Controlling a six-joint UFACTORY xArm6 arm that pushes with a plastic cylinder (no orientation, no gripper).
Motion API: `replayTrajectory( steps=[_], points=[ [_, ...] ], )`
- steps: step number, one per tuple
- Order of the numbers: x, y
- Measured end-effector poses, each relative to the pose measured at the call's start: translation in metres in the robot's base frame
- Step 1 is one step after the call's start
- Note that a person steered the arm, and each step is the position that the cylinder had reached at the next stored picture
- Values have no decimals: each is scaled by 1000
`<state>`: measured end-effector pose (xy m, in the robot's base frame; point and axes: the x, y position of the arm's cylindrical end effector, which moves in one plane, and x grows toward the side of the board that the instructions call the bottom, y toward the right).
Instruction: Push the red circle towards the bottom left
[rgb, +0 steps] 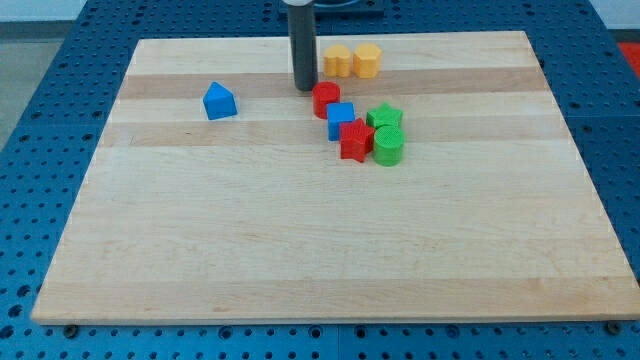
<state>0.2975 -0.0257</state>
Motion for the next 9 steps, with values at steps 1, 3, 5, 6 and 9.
replayTrajectory(
  steps=[1, 3, 5, 6, 9],
  points=[
    [1, 19],
    [23, 20],
    [42, 20],
    [56, 18],
    [112, -48]
  ],
)
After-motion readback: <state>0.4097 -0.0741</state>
